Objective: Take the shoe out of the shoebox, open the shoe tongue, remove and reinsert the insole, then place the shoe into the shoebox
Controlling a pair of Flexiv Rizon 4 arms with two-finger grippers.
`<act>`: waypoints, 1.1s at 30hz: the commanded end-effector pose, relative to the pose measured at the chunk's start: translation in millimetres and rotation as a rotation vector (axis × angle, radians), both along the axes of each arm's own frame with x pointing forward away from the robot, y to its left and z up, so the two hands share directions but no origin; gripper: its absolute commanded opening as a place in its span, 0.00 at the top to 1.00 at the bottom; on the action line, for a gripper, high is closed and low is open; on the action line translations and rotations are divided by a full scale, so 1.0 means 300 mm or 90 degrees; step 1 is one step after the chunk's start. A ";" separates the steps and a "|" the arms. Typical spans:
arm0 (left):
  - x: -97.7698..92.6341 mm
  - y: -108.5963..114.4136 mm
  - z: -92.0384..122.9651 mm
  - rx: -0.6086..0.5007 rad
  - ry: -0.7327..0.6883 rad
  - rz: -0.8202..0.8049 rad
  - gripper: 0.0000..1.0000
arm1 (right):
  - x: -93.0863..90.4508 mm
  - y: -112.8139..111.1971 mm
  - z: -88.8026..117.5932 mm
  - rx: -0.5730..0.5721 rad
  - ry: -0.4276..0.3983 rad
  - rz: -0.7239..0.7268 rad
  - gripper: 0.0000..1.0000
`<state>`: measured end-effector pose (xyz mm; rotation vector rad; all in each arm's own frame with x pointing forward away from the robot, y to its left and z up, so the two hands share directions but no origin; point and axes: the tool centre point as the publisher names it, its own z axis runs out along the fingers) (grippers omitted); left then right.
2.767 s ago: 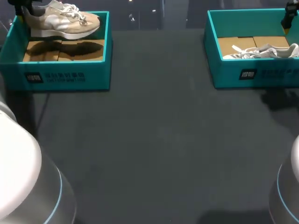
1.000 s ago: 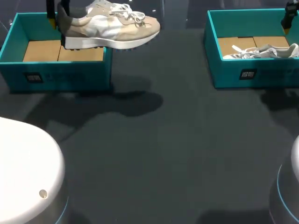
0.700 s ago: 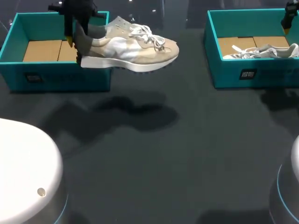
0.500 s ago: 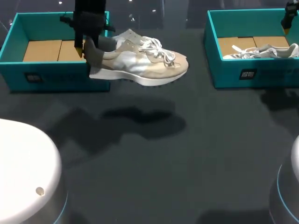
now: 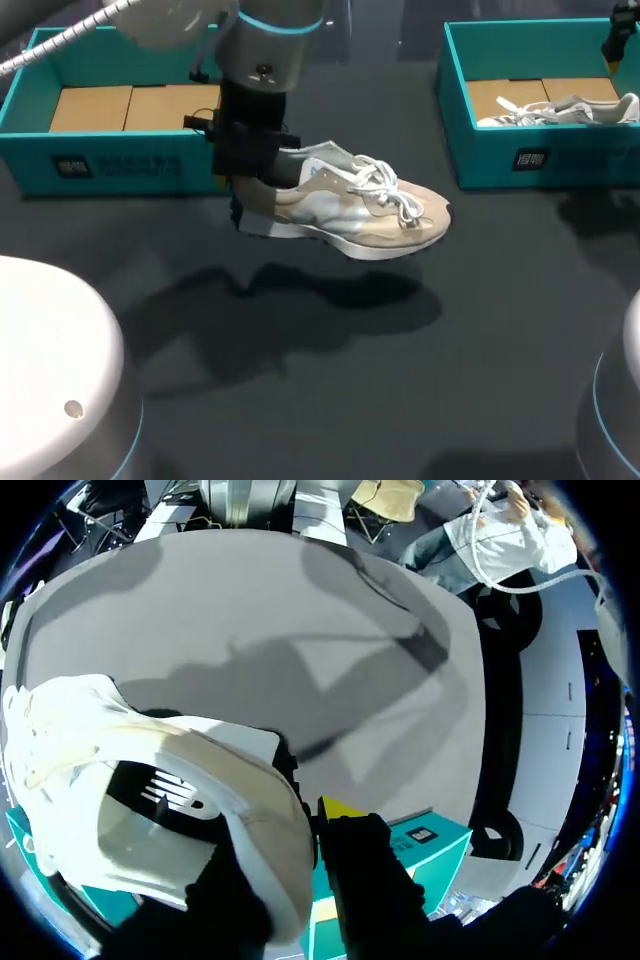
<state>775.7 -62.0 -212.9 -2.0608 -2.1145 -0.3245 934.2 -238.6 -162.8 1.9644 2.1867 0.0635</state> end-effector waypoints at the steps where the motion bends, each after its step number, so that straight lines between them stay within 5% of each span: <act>1: -0.048 -0.045 -0.065 -0.006 -0.073 -0.029 1.00 | -0.002 0.001 0.000 -0.001 -0.001 -0.001 0.00; 16: -0.131 -0.123 -0.197 -0.026 -0.035 -0.057 1.00 | -0.002 0.001 0.000 -0.001 -0.001 -0.001 0.00; 33: -0.145 -0.157 -0.383 -0.055 -0.021 -0.078 1.00 | -0.002 0.001 0.000 -0.001 -0.001 -0.001 0.00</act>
